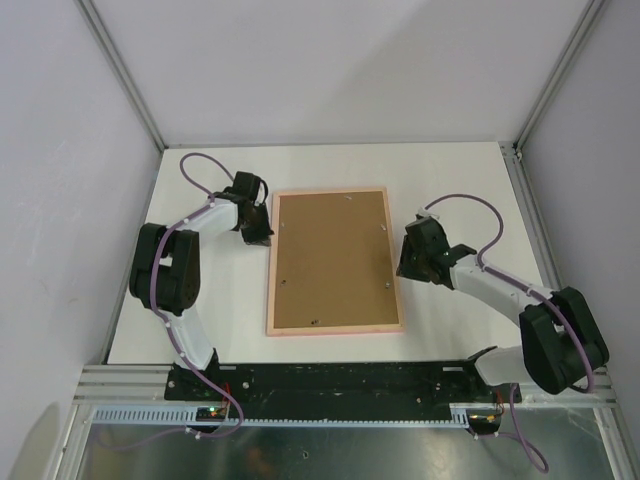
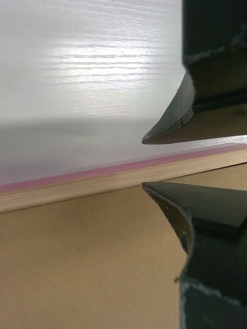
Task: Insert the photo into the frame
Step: Press the fastener onto the backboard.
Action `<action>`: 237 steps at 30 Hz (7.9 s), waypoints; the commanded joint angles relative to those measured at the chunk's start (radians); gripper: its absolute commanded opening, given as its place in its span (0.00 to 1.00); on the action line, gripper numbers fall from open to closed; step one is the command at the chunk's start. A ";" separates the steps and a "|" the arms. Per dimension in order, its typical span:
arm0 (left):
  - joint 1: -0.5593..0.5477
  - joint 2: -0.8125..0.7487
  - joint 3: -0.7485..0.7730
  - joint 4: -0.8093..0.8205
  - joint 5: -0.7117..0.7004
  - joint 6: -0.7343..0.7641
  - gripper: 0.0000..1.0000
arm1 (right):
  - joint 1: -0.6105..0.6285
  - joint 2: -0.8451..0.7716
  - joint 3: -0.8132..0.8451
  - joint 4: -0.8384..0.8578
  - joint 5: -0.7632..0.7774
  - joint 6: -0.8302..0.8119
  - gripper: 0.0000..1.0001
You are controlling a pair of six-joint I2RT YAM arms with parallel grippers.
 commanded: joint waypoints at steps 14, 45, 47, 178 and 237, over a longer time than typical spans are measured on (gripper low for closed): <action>-0.016 0.063 0.016 0.007 0.018 0.010 0.00 | 0.003 0.197 0.118 0.093 0.038 -0.054 0.39; -0.016 0.055 0.043 -0.006 0.009 0.013 0.00 | 0.115 0.099 0.080 -0.024 0.078 -0.042 0.63; -0.016 0.054 0.041 -0.006 0.011 0.012 0.00 | 0.123 0.094 0.060 -0.021 0.084 -0.037 0.65; -0.174 -0.221 -0.205 -0.084 0.025 0.145 0.60 | 0.062 0.104 -0.038 0.123 -0.040 -0.196 0.00; -0.106 -0.213 -0.379 0.014 -0.039 -0.229 0.00 | 0.102 0.097 -0.040 0.162 -0.045 -0.184 0.42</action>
